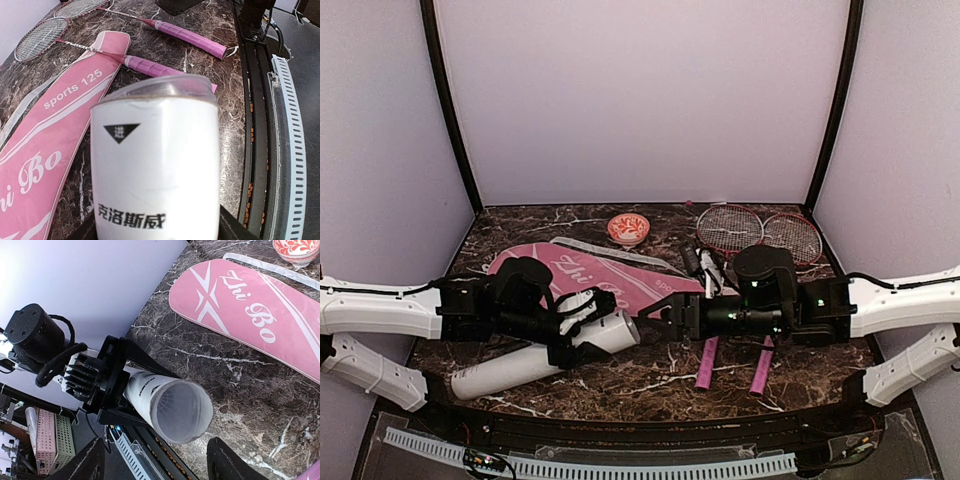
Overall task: Pack up the badminton gear
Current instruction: Press the tube cap onto the shuttle tube, then open the tube cap from the shuttle tube.
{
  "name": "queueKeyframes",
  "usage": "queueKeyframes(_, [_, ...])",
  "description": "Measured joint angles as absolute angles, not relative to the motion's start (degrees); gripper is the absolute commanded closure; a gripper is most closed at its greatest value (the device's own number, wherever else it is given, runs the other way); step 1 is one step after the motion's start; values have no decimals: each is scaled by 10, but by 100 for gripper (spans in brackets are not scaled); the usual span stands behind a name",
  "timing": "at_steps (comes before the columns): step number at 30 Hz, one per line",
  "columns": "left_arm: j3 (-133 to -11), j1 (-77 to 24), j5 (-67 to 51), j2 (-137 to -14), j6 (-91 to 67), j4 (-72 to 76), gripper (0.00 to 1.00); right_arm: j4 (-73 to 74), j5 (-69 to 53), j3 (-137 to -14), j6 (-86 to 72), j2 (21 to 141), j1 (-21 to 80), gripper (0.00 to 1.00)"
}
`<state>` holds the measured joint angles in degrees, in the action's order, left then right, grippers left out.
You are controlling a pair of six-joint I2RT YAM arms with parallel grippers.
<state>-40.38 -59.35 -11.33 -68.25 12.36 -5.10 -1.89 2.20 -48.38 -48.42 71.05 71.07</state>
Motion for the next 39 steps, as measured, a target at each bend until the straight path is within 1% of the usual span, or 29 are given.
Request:
queueKeyframes(2, [-404, -594, -117, -682, 124, -51, 36, -33, -3, -460, -481, 690, 697, 37])
queueKeyframes(7, [-404, -594, -128, -682, 125, -51, 36, -69, -62, -426, -470, 660, 681, 46])
queueKeyframes(13, [-404, -594, -138, -682, 126, -51, 36, -104, -100, -424, -465, 671, 681, 46])
queueKeyframes(19, [-404, -594, -146, -682, 127, -51, 36, -121, -109, -424, -456, 709, 681, 50])
queueKeyframes(26, [-404, -594, -157, -682, 128, -51, 36, -133, -119, -425, -441, 736, 676, 67])
queueKeyframes(29, [-404, -594, -160, -682, 128, -51, 36, -142, -132, -430, -437, 749, 674, 72])
queueKeyframes(33, [-404, -594, -161, -682, 128, -51, 36, -155, -153, -433, -439, 763, 673, 83])
queueKeyframes(34, [-404, -594, -161, -682, 128, -51, 36, -157, -159, -433, -440, 765, 673, 88])
queueKeyframes(39, [-404, -594, -169, -682, 128, -51, 36, -172, -174, -433, -447, 774, 671, 89])
